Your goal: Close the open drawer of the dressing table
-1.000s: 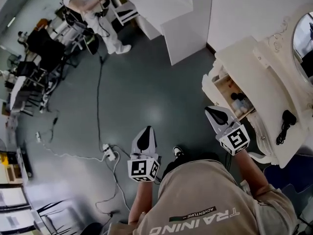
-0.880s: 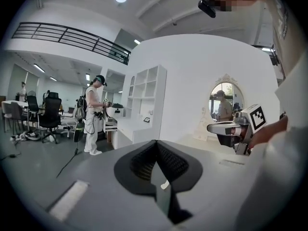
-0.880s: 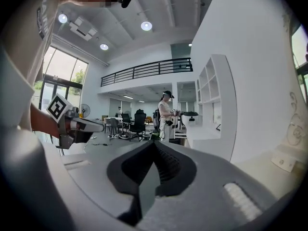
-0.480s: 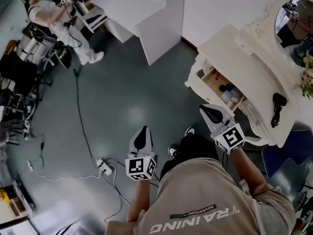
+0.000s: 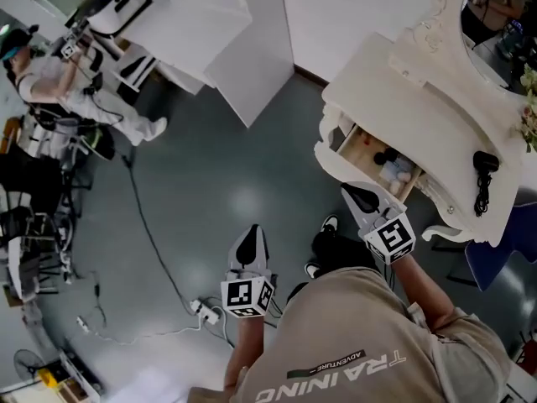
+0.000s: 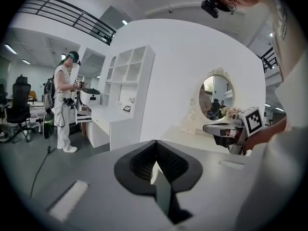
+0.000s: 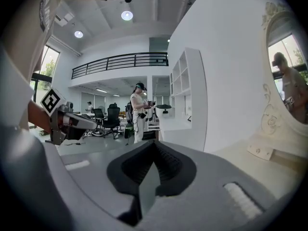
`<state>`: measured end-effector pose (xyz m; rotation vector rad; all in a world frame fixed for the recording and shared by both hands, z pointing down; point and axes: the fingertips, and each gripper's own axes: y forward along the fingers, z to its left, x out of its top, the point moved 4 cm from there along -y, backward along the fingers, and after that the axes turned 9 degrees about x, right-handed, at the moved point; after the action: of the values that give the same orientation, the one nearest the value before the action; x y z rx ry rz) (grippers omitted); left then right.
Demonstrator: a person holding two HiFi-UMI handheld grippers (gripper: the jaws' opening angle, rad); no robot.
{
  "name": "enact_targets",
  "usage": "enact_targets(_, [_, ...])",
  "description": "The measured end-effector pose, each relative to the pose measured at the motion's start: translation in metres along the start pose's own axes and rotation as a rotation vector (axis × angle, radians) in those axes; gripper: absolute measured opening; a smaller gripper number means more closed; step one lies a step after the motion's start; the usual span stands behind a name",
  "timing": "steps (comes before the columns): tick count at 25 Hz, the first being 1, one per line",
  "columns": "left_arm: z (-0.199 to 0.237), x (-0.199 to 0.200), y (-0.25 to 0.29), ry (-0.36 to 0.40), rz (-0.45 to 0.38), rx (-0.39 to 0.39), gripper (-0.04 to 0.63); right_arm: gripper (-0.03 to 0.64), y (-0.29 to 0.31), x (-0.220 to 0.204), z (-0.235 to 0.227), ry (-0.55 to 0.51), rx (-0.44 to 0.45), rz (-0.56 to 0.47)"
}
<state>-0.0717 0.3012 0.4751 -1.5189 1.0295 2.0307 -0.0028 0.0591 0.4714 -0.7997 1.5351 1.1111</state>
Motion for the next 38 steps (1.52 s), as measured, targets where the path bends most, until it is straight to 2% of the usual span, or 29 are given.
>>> enact_targets(5, [-0.016, 0.024, 0.078, 0.053, 0.006, -0.080, 0.018, 0.002, 0.017, 0.007, -0.050, 0.002, -0.042, -0.017])
enact_targets(10, [-0.047, 0.055, 0.132, 0.046, -0.025, -0.162, 0.018, 0.002, 0.015, 0.012, -0.093, 0.007, -0.096, -0.002])
enact_targets(14, [-0.067, 0.066, 0.166, 0.036, 0.013, -0.220, 0.018, 0.003, 0.012, 0.012, -0.123, 0.024, -0.160, -0.008])
enact_targets(17, [-0.078, 0.067, 0.179, 0.062, 0.045, -0.279, 0.018, 0.002, 0.002, 0.013, -0.130, 0.062, -0.221, -0.006])
enact_targets(22, [-0.097, 0.077, 0.210, 0.120, 0.050, -0.383, 0.018, 0.002, -0.013, 0.012, -0.146, 0.150, -0.314, -0.029])
enact_targets(27, [-0.111, 0.075, 0.247, 0.140, 0.050, -0.525, 0.018, 0.002, -0.028, 0.015, -0.155, 0.174, -0.472, -0.023])
enact_targets(32, [-0.124, 0.097, 0.285, 0.186, 0.033, -0.682, 0.018, 0.002, -0.040, 0.028, -0.154, 0.202, -0.670, -0.021])
enact_targets(38, [-0.142, 0.110, 0.319, 0.225, 0.017, -0.832, 0.018, 0.002, -0.049, 0.035, -0.150, 0.232, -0.829, -0.017])
